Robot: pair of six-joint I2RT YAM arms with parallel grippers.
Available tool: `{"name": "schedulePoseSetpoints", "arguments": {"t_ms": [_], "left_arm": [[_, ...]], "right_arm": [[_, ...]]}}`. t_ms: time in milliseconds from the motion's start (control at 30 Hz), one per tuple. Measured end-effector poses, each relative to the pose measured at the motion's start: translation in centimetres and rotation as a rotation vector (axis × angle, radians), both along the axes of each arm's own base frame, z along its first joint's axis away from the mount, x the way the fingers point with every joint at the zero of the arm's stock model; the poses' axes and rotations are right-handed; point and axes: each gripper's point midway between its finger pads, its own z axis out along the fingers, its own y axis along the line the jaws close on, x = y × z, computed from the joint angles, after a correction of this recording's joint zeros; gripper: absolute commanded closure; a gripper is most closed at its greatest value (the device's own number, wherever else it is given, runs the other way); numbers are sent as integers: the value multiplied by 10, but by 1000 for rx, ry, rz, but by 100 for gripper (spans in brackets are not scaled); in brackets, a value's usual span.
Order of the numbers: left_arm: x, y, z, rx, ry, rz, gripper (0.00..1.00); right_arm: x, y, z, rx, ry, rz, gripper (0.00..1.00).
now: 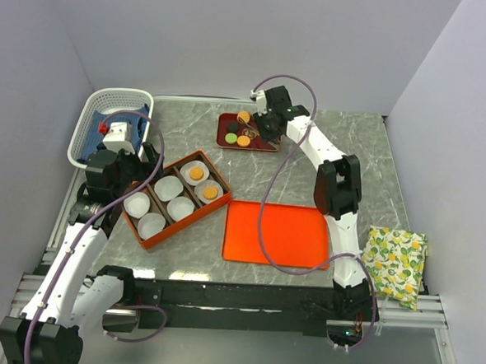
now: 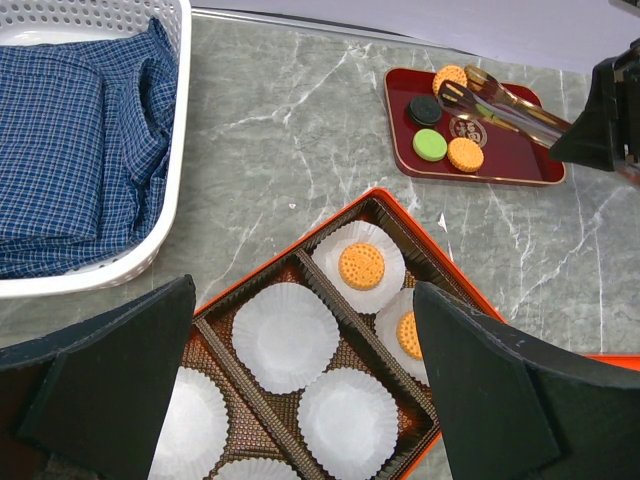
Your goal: Pack the cookies
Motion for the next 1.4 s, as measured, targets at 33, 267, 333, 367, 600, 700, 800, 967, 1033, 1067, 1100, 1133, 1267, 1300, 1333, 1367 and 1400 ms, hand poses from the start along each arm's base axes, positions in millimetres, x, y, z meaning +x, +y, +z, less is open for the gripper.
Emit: {"name": "schedulePoseSetpoints", "arguments": {"t_ms": [33,267,333,367,600,700,800,967,1033,1067,1100,1133,1267,1300,1333,1367,1400], "left_arm": [[0,0,0,0,0,0,3],[0,0,0,0,-1,0,4],[0,0,0,0,-2,0,3],[0,0,1,0,-2,0,4],[-1,0,2,-1,-7,0,4],[-1,0,3,-1,-9,0,4],[-1,0,3,-1,-9,0,4],[-2,0,4,-1,-13,0,4],[-2,0,4,-1,-13,0,4],[-2,0,4,-1,-13,0,4],[-2,0,4,-1,-13,0,4],[-2,0,4,-1,-13,0,4],[-2,0,4,-1,-14,0,4],[-2,0,4,-1,-14,0,4],[-2,0,4,-1,-14,0,4],[-2,0,4,-1,-14,0,4],[-2,0,4,-1,-14,0,4]], "right_arm": [[-3,0,-2,1,5,2,66],[-23,-4,8,20,16,14,66],[-29,-6,14,27,14,17,66],[-32,-7,16,29,14,18,67],[-41,-10,30,50,-1,24,66],[-43,-13,27,52,9,23,67],[-45,-19,20,55,30,18,67],[-49,-31,11,58,56,3,67],[-50,-33,12,60,57,1,67],[-49,-33,14,63,54,2,67],[-49,-34,16,64,50,0,67],[-49,-34,18,66,45,1,67],[-50,-33,31,79,22,5,67],[-50,-33,35,82,17,6,67],[-50,-33,37,84,12,7,67],[-50,-32,40,87,7,8,67],[-50,-32,42,89,5,9,67]]}}
